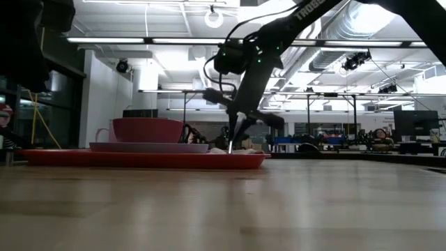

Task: Set up tray
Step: Put the blue fork on the brown napkin on the red tray, then put the blue spoon on the brown napkin beside the blue fork on the red tray

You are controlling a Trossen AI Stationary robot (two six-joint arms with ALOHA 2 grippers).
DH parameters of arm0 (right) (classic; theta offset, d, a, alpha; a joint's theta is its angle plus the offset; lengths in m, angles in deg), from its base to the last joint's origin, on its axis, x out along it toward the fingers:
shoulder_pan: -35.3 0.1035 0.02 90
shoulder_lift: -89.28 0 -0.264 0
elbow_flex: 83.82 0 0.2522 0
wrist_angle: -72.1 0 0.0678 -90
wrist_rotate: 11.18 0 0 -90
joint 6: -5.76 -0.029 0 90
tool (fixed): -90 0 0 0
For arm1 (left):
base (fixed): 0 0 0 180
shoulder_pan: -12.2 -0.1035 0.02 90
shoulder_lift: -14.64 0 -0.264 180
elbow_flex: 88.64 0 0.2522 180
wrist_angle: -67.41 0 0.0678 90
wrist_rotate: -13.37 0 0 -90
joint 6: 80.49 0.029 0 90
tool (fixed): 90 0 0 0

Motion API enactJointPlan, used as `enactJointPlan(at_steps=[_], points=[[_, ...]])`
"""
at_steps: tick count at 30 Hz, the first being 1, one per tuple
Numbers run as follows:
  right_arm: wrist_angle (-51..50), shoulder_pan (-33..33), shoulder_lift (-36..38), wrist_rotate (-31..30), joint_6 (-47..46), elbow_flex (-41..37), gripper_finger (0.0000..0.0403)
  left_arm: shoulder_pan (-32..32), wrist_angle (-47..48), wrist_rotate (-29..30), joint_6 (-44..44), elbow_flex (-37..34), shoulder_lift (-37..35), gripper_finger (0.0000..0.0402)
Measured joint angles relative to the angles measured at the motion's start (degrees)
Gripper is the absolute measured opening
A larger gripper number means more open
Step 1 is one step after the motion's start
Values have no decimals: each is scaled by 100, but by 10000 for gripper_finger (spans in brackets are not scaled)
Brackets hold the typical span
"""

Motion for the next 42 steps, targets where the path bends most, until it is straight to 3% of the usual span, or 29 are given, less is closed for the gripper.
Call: enactJointPlan(at_steps=[26, 34, 42], points=[[-103, -151, -66, -44, 234, 4, 12, 0, 9, -2, 0, 0, 0, 129], [-126, -152, -66, 281, 564, 127, 12, -1, 6, 3, 84, 0, 0, 129], [-1232, -151, -6, 360, 1264, 860, 12, 1, -88, 5, 105, 0, 0, 129]])
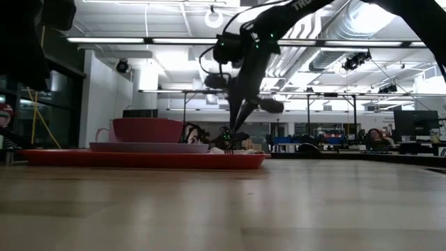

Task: Set up tray
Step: Put the blue spoon on the brown napkin beside the blue fork on the red tray

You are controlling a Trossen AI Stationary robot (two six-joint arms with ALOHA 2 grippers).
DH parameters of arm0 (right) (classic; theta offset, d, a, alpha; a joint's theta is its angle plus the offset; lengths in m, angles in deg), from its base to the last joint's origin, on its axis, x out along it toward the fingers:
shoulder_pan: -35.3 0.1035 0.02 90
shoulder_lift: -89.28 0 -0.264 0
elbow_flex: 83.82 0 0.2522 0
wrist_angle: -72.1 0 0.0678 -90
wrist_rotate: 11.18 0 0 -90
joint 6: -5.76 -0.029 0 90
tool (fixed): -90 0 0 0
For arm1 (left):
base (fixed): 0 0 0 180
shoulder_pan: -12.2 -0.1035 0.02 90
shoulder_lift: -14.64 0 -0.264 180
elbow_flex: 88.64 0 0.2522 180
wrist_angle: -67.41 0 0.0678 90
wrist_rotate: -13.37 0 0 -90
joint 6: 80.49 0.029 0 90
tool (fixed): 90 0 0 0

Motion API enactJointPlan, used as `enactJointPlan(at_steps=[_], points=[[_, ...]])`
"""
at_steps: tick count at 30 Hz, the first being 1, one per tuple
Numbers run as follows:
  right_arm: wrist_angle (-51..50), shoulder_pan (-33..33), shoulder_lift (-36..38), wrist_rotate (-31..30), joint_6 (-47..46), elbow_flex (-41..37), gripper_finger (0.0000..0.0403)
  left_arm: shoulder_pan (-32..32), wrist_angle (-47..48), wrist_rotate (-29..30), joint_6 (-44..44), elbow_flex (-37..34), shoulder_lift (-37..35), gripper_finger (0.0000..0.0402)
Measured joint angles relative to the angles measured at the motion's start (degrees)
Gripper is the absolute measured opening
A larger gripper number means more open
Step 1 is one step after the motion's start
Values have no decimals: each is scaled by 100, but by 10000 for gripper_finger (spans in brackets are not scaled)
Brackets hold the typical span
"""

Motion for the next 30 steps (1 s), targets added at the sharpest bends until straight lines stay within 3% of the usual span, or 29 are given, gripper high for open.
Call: enactJointPlan(at_steps=[8, 17, 24, 30], points=[[-2376, 168, 6, -610, 677, 1322, 12, 0, -53, -2, 0, 0, 0, 129], [-4536, 647, 12, -1962, 470, 2692, 12, 19, -317, 116, 167, -2, 0, 129], [-4540, 1034, 451, -2304, 409, 2891, 12, 554, -299, 1125, 20, -2, 2, 129], [-4630, 1316, 1241, -2574, 244, 2480, 12, 955, -278, 1809, -158, -2, 2, 129]])
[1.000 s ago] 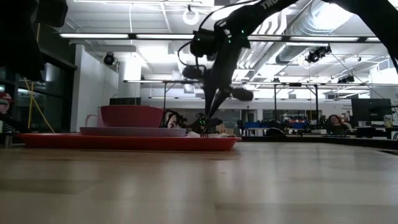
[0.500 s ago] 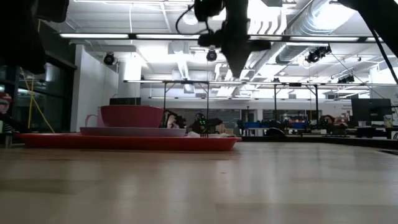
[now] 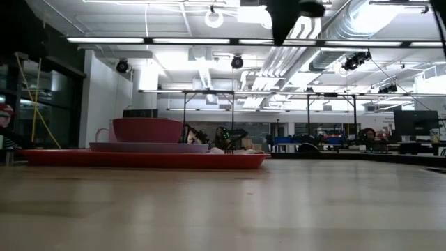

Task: Set up tray
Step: Put the blue spoon on the brown napkin beside the blue fork on the red tray

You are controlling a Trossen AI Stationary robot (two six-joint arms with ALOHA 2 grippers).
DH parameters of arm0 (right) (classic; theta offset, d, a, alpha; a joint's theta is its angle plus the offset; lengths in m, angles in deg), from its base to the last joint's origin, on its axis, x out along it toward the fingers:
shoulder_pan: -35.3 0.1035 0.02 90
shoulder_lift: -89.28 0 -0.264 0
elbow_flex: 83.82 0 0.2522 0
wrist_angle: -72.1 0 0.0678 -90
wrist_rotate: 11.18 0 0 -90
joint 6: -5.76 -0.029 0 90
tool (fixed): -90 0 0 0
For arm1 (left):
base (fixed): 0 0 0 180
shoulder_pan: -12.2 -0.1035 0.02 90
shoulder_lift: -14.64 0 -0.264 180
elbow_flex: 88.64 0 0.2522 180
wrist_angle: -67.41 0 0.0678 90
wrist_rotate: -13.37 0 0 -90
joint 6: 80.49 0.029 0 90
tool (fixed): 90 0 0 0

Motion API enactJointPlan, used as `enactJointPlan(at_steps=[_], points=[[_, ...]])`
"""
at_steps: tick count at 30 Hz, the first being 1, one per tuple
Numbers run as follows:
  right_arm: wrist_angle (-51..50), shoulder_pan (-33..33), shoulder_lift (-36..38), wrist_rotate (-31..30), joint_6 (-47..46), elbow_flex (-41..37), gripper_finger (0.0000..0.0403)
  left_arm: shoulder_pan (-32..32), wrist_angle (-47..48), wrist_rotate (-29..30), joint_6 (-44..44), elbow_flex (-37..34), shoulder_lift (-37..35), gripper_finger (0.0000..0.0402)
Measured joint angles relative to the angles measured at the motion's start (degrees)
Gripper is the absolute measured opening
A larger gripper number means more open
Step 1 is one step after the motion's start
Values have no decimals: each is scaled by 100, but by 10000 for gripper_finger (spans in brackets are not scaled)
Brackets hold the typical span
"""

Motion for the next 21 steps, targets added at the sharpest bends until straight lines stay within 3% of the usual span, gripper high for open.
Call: enactJointPlan(at_steps=[7, 14, 21], points=[[0, 486, 1210, -349, -742, -958, 12, -304, 32, -445, 203, 0, -32, 129], [113, 1189, 2507, -475, -1853, -2337, 12, -1161, 25, -1066, 1361, 0, -338, 129], [586, 1871, 3516, -320, -2648, -3734, 12, -1494, -259, -1073, 2128, -325, -1021, 129]])
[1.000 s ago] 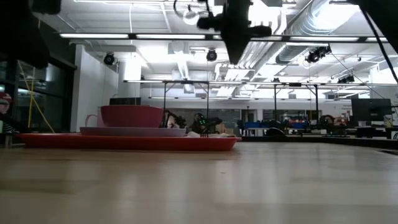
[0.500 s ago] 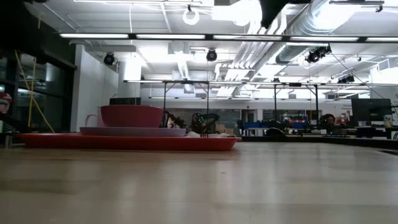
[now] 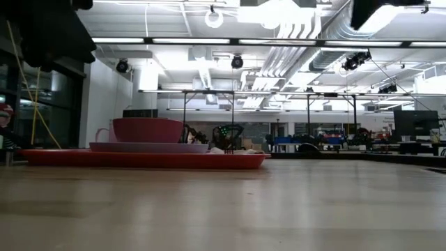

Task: Set up tray
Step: Put the blue spoon on the brown napkin beside the blue fork on the red tray

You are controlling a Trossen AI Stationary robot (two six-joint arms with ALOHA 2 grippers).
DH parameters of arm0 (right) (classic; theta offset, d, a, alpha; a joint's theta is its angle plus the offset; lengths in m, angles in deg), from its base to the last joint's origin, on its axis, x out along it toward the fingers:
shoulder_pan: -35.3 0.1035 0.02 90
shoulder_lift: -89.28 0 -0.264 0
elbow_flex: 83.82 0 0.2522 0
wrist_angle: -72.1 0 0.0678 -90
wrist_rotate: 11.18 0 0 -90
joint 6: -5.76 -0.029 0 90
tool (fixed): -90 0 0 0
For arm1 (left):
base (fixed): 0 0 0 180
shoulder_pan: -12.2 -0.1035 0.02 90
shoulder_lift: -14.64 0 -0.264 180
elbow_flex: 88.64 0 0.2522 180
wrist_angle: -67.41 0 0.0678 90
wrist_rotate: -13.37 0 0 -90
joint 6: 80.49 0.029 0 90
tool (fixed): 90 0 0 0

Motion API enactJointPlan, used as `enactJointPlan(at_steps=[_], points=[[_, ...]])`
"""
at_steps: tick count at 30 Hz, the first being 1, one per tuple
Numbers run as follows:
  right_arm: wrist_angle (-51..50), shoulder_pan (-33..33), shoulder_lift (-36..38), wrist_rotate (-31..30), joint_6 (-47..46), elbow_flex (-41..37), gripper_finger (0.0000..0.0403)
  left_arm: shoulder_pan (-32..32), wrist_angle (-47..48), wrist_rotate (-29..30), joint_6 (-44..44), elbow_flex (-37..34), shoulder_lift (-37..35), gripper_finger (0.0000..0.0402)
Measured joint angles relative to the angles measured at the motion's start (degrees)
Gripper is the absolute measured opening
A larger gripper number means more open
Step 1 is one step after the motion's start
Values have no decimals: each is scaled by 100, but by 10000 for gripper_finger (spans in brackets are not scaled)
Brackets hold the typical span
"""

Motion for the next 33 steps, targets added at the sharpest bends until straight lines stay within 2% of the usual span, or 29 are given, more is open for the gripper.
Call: enactJointPlan(at_steps=[5, 9, 17, 23, 29, 33], points=[[503, 315, 466, 238, -319, -838, 12, 10, -1073, -180, 292, -901, -745, 129], [862, 504, 717, 340, -399, -1355, 12, 7, -1226, -236, 455, -1252, -1222, 129], [1156, 787, 899, 637, -600, -2091, 12, 5, -1105, -167, 852, -1378, -1721, 129], [1213, 983, 908, 885, -666, -2465, 12, 3, -526, -145, 892, -1380, -2196, 129], [1242, 1297, 908, 835, -747, -2627, 12, 3, -378, -118, 1046, -1437, -2669, 129], [1226, 1525, 912, 1049, -937, -2627, 12, 3, -569, -151, 1035, -1786, -2947, 129]])
